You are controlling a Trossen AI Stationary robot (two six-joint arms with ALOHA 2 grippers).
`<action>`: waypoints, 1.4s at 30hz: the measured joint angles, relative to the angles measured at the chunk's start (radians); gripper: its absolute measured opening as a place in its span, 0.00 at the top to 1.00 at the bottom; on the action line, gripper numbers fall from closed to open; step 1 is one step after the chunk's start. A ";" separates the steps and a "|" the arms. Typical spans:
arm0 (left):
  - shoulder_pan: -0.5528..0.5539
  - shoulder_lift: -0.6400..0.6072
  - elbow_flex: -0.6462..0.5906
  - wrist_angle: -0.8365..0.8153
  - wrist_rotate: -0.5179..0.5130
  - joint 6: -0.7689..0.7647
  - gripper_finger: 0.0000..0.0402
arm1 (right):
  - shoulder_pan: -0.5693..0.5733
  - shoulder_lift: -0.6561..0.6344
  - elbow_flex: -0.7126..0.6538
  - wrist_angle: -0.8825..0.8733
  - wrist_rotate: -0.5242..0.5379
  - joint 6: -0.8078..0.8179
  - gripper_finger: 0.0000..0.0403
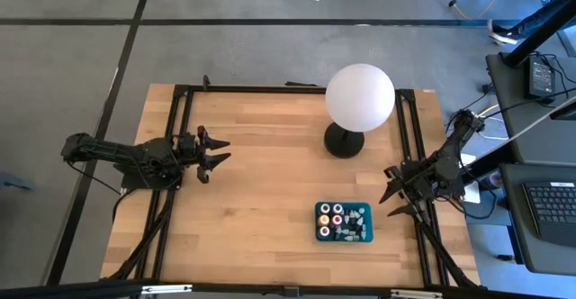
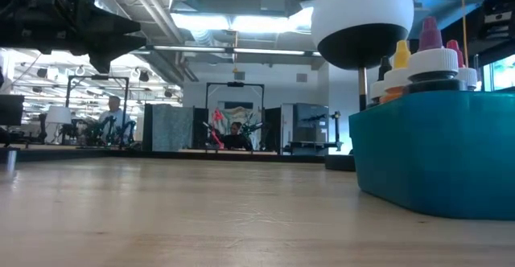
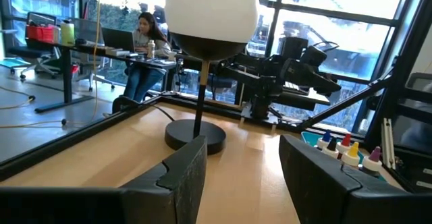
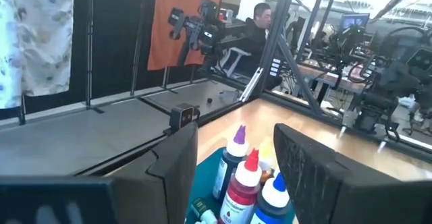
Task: Pick & Place food coloring
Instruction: Return to Home Position
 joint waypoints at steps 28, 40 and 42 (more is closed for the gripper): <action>0.000 0.000 0.000 0.000 0.000 0.000 0.55 | 0.000 0.000 0.000 -0.001 0.002 0.020 0.51; 0.000 0.000 0.000 0.000 0.000 0.000 0.56 | 0.000 0.000 0.000 -0.001 0.002 0.020 0.51; 0.000 0.000 0.000 0.000 0.000 0.000 0.55 | 0.000 0.000 0.000 -0.001 0.002 0.020 0.51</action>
